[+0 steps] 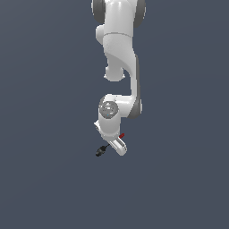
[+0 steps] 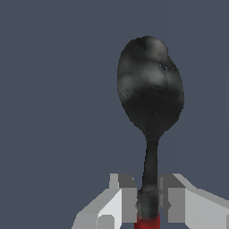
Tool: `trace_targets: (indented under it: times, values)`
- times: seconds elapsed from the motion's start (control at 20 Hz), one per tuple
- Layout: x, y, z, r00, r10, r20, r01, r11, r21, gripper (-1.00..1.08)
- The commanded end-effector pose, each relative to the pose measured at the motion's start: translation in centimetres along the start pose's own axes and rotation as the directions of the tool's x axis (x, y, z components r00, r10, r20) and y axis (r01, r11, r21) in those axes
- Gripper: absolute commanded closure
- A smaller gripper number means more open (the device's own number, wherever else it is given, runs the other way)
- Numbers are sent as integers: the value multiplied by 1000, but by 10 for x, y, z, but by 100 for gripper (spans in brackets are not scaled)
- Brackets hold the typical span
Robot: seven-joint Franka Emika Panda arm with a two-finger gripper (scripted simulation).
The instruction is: Pick up the object and move it to a goal position.
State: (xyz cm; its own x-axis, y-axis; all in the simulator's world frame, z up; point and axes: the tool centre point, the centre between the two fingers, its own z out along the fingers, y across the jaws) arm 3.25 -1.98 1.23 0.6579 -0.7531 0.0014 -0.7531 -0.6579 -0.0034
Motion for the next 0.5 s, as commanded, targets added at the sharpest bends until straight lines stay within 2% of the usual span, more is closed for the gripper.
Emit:
trace_targets:
  times: [0.0, 0.45]
  values:
    - [0, 2, 2, 1000, 2, 2, -2, 1000, -3, 108]
    - [-4, 3, -14, 1000, 0, 0, 0, 1000, 0, 108]
